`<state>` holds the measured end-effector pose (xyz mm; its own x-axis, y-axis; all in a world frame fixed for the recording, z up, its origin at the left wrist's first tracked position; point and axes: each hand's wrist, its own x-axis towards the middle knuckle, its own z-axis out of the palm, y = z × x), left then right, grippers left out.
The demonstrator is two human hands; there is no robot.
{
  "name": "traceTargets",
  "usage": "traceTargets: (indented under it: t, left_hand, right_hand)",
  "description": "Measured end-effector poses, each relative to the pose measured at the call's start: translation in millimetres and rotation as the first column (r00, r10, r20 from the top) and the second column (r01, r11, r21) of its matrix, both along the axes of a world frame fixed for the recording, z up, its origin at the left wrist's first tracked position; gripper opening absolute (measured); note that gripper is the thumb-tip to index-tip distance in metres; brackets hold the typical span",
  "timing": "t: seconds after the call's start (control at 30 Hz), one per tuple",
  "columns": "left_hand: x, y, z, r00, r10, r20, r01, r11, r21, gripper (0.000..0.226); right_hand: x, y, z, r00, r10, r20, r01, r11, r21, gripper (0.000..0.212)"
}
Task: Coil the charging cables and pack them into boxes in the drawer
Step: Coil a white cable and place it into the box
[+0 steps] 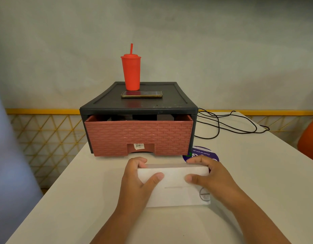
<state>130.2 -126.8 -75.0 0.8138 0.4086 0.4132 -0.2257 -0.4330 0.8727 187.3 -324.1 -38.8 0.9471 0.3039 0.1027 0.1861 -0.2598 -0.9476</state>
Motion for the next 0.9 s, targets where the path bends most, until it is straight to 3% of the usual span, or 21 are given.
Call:
traceTargets:
  t: [0.17, 0.3, 0.47, 0.6, 0.67, 0.77, 0.83, 0.9]
  left_hand:
    - [7.4, -14.6, -10.0, 0.986, -0.165, -0.016, 0.165, 0.967, 0.193, 0.042]
    - [13.1, -41.7, -10.8, 0.98, -0.196, -0.032, 0.198, 0.953, 0.231, 0.044]
    - [38.1, -100.8, 8.5, 0.966, -0.234, -0.114, 0.231, 0.972, -0.037, 0.052]
    - [70.0, -144.9, 25.8, 0.931, -0.321, -0.172, 0.255, 0.912, -0.322, 0.065]
    - [85.0, -157.6, 29.5, 0.908, -0.367, -0.203, 0.261, 0.874, -0.41, 0.07]
    - [98.2, -167.7, 26.9, 0.865, -0.452, -0.22, 0.291, 0.807, -0.513, 0.069]
    - [100.9, -168.8, 26.8, 0.852, -0.475, -0.221, 0.286, 0.775, -0.563, 0.066]
    - [103.6, -169.3, 28.2, 0.855, -0.466, -0.227, 0.259, 0.763, -0.592, 0.062]
  right_hand:
    - [4.5, -30.5, 8.1, 0.995, -0.075, 0.063, 0.079, 0.995, -0.067, 0.048]
    - [-2.5, -52.8, 7.5, 0.971, -0.182, 0.153, 0.206, 0.965, -0.16, 0.057]
    - [-14.0, -73.1, 2.8, 0.889, -0.395, 0.232, 0.444, 0.869, -0.22, 0.059]
    - [-19.6, -68.1, -8.8, 0.77, -0.531, 0.355, 0.615, 0.766, -0.187, 0.057]
    - [-22.3, -62.1, -12.7, 0.759, -0.541, 0.362, 0.614, 0.779, -0.124, 0.057]
    - [-21.2, -61.7, -16.4, 0.815, -0.514, 0.267, 0.523, 0.851, 0.045, 0.061]
    - [-18.4, -64.9, -13.9, 0.89, -0.447, 0.091, 0.419, 0.88, 0.222, 0.057]
    - [-13.9, -69.4, -12.4, 0.947, -0.298, -0.121, 0.32, 0.839, 0.44, 0.041]
